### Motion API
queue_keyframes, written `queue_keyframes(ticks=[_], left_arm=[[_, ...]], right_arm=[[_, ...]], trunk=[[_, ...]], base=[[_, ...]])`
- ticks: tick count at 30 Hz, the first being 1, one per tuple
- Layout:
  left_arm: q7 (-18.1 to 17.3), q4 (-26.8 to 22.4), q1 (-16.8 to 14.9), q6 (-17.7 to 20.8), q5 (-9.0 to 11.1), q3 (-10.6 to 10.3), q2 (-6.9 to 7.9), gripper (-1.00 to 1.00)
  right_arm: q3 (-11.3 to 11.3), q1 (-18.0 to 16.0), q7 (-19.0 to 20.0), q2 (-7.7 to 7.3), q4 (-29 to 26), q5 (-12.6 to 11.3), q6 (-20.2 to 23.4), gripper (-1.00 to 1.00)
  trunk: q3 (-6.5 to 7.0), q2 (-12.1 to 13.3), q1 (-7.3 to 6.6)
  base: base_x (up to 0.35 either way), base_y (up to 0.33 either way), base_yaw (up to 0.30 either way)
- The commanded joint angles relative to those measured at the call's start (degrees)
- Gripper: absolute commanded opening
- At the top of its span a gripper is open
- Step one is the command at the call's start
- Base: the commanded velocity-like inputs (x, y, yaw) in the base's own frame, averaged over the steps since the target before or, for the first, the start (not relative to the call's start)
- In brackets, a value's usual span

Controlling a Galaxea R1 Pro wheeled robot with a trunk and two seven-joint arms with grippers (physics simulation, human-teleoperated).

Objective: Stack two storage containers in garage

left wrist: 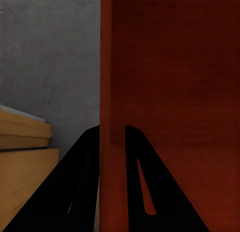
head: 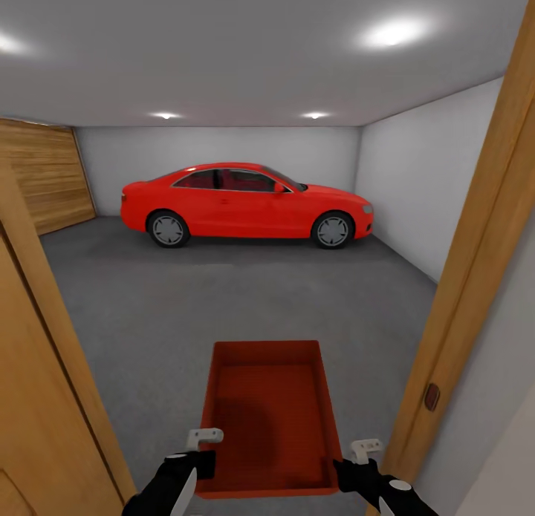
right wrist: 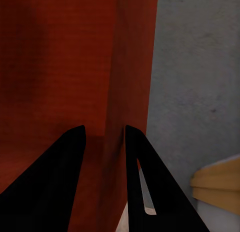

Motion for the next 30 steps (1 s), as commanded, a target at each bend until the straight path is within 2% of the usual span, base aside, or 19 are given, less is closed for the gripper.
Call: queue_keyframes(ticks=[1, 13, 25, 30], left_arm=[[0.38, -1.20, -0.11, 0.48, -1.23, 2.19, -0.12, -1.00], [0.38, -1.20, -0.09, 0.48, -1.23, 2.19, -0.12, -1.00], [0.38, -1.20, -0.10, -0.66, -1.29, 2.23, -0.03, -1.00], [0.38, -1.20, -0.08, -0.99, -1.24, 2.28, -0.03, -1.00]], right_arm=[[3.70, 0.04, 0.59, -0.08, -0.08, -1.16, -0.07, -1.00], [3.65, 0.04, 0.63, -0.08, -0.08, -1.16, -0.07, -1.00], [3.65, 0.04, 0.61, -0.08, -0.08, -1.15, -0.07, -1.00], [3.65, 0.04, 0.62, -0.08, -0.08, -1.08, -0.07, -1.00]], trunk=[[-0.12, -0.12, 0.03], [-0.12, -0.12, 0.03], [-0.12, -0.12, 0.03], [-0.12, -0.12, 0.03]], base=[[0.000, 0.000, 0.106], [0.005, 0.000, 0.013], [0.225, 0.000, 0.000], [0.051, 0.000, 0.000]])
